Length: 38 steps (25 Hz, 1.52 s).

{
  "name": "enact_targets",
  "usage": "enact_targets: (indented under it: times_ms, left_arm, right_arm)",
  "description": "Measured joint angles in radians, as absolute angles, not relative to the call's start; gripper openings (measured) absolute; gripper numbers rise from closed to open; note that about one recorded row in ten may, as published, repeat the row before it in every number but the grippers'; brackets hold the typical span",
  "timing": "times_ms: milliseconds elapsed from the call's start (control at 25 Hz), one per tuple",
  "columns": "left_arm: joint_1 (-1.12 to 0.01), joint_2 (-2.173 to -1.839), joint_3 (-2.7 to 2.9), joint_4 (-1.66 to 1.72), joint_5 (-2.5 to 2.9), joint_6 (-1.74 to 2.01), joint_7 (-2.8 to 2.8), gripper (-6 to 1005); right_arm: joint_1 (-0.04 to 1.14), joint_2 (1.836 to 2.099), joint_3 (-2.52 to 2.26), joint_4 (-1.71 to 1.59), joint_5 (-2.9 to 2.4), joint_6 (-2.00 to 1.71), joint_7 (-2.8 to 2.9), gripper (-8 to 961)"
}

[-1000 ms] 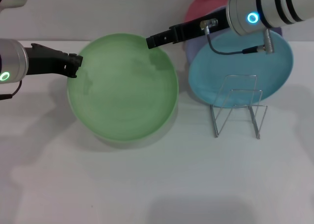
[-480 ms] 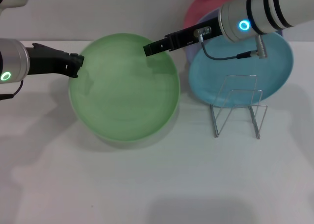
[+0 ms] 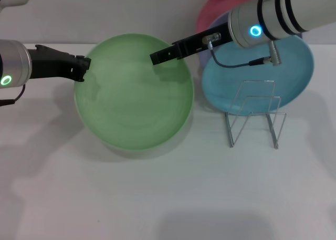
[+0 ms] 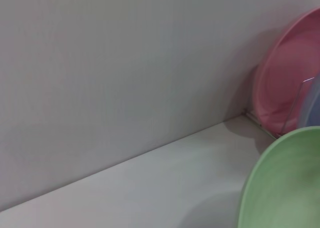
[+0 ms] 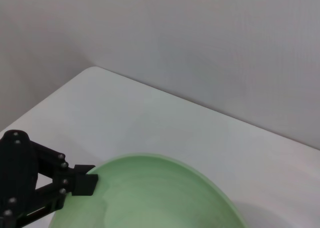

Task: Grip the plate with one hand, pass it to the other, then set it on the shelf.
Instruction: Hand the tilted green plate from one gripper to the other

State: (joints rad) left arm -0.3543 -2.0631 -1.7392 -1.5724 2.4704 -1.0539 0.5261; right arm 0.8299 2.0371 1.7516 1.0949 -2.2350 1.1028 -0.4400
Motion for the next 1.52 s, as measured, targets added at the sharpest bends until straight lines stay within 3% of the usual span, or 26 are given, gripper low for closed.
enact_targets:
  times_ms: [240, 640, 760, 920, 1120, 1480, 1520]
  left_arm:
    - [-0.354, -2.063, -1.74, -1.572, 2.47, -1.054, 0.526, 88]
    - [-0.354, -2.063, -1.739, -1.574, 2.467, -1.057, 0.526, 95]
    - [-0.354, -2.063, -1.742, -1.576, 2.462, -1.058, 0.527, 97]
    - [-0.343, -2.063, -1.742, -1.586, 2.453, -1.053, 0.533, 100]
    - [-0.34, -2.063, -1.735, -1.592, 2.444, -1.058, 0.536, 104]
    - [-0.329, -2.064, -1.733, -1.612, 2.43, -1.058, 0.537, 110]
    - [-0.325, -2.064, -1.733, -1.619, 2.429, -1.057, 0.537, 149]
  right_arm:
    - [0.83, 2.037, 1.745, 1.088, -2.235, 1.1, -0.445, 812]
    - [0.829, 2.037, 1.723, 1.081, -2.235, 1.088, -0.458, 420]
    - [0.82, 2.04, 1.714, 1.092, -2.236, 1.078, -0.479, 352]
    - [0.782, 2.06, 1.691, 1.16, -2.278, 1.058, -0.491, 261]
    - [0.749, 2.074, 1.671, 1.234, -2.322, 1.057, -0.489, 63]
    - [0.74, 2.074, 1.664, 1.246, -2.323, 1.057, -0.491, 53]
    - [0.739, 2.074, 1.664, 1.247, -2.324, 1.06, -0.491, 53]
